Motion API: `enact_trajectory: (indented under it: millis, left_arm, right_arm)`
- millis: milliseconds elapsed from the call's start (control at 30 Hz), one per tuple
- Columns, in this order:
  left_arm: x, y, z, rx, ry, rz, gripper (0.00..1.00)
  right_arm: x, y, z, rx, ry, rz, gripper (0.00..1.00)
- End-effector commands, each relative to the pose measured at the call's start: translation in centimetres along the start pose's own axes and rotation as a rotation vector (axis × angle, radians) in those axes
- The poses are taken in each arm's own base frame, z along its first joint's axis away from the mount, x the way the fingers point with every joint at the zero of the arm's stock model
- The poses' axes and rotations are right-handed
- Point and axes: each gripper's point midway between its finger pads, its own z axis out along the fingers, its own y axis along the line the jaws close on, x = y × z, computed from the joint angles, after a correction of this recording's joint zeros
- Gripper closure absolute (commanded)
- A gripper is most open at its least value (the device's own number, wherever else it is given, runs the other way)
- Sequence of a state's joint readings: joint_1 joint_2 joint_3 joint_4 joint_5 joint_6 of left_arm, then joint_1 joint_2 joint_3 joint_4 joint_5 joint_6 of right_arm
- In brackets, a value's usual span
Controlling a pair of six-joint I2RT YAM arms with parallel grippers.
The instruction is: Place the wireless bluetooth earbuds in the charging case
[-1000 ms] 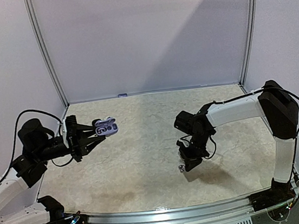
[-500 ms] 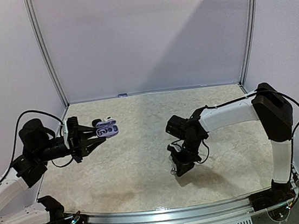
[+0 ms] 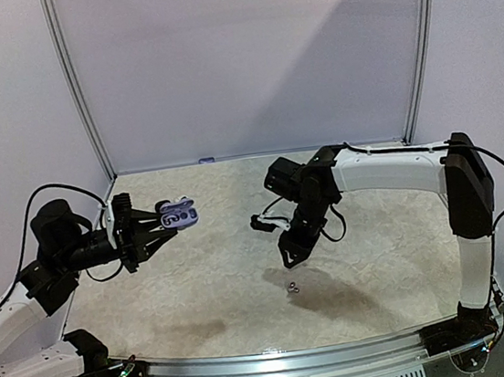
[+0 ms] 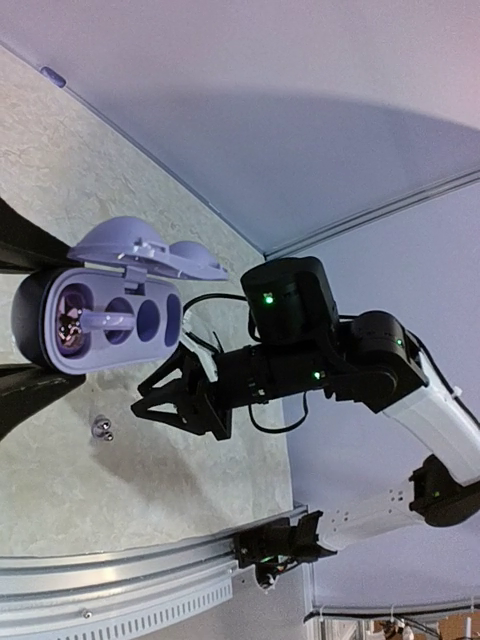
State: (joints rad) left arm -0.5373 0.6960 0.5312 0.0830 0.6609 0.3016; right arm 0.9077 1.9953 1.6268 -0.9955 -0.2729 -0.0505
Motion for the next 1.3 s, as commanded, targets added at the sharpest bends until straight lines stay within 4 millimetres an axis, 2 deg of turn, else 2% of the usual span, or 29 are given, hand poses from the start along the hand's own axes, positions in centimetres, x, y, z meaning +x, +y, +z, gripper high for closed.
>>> enact_trajectory:
  millis: [0, 67, 167, 300, 433, 667, 767, 933, 1033, 1267]
  left_arm:
    - [-1.2, 0.4, -0.5, -0.03, -0.009, -0.031, 1.0]
    - [-1.1, 0.4, -0.6, -0.032, -0.003, -0.036, 1.0]
    - [-0.9, 0.6, -0.7, -0.039, 0.004, -0.031, 1.0]
    - [-0.7, 0.6, -0.5, -0.031, 0.006, -0.028, 1.0]
    - [-0.6, 0.7, -0.4, -0.033, 0.008, -0.029, 1.0]
    - [-0.4, 0.7, -0.3, -0.034, 0.014, -0.028, 1.0]
    - [-0.4, 0.8, -0.3, -0.036, 0.016, -0.027, 1.0]
    - [-0.2, 0.9, -0.2, -0.037, 0.02, -0.026, 1.0]
    - [-0.3, 0.9, -0.2, -0.038, 0.019, -0.024, 1.0]
    - [-0.2, 0.9, -0.2, -0.038, 0.023, -0.019, 1.0]
  right_arm:
    - [0.5, -1.1, 0.9, 0.04, 0.089, -0.382, 0.63]
    - [0.9, -0.4, 1.9, -0.029, 0.119, -0.452, 0.57]
    - [0.8, -0.4, 3.3, -0.034, 0.144, -0.498, 0.55]
    - [0.7, 0.2, 4.6, -0.023, 0.139, -0.624, 0.54]
    - [1.1, 0.4, 5.3, -0.038, 0.135, -0.658, 0.55]
    - [2.4, 0.2, 6.8, -0.05, 0.199, -0.674, 0.64]
    - [2.3, 0.0, 7.3, -0.043, 0.197, -0.664, 0.68]
    - [2.0, -0.3, 7.5, -0.021, 0.188, -0.65, 0.7]
    - [2.0, -0.4, 7.6, -0.013, 0.192, -0.639, 0.74]
    - [3.0, -1.2, 7.6, 0.021, 0.242, -0.625, 0.77]
